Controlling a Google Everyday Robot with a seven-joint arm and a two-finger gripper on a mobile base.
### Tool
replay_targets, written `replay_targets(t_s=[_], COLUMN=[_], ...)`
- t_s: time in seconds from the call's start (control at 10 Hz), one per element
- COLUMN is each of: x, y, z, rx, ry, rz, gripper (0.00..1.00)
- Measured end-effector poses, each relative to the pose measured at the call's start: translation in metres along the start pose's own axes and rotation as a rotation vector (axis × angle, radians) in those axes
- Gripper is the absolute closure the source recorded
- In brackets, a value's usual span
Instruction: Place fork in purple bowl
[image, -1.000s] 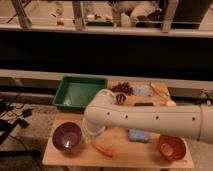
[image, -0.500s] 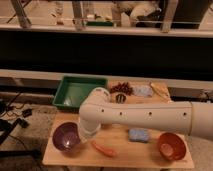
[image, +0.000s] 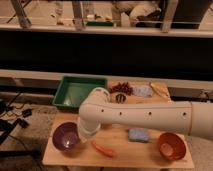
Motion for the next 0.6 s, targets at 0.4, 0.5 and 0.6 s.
replay_targets(t_s=[0.4,0.5,0.6], x=[-0.006,-0.009,-0.012], y=[-0.018,-0.038,-0.052], z=[-0.001,0.003,0.007], rx=[0.035,0.052,0.062], ry=[0.054,0.084,0.103], rz=[-0.025,-0.045,-0.056], gripper=[0.83,0.83,0.83])
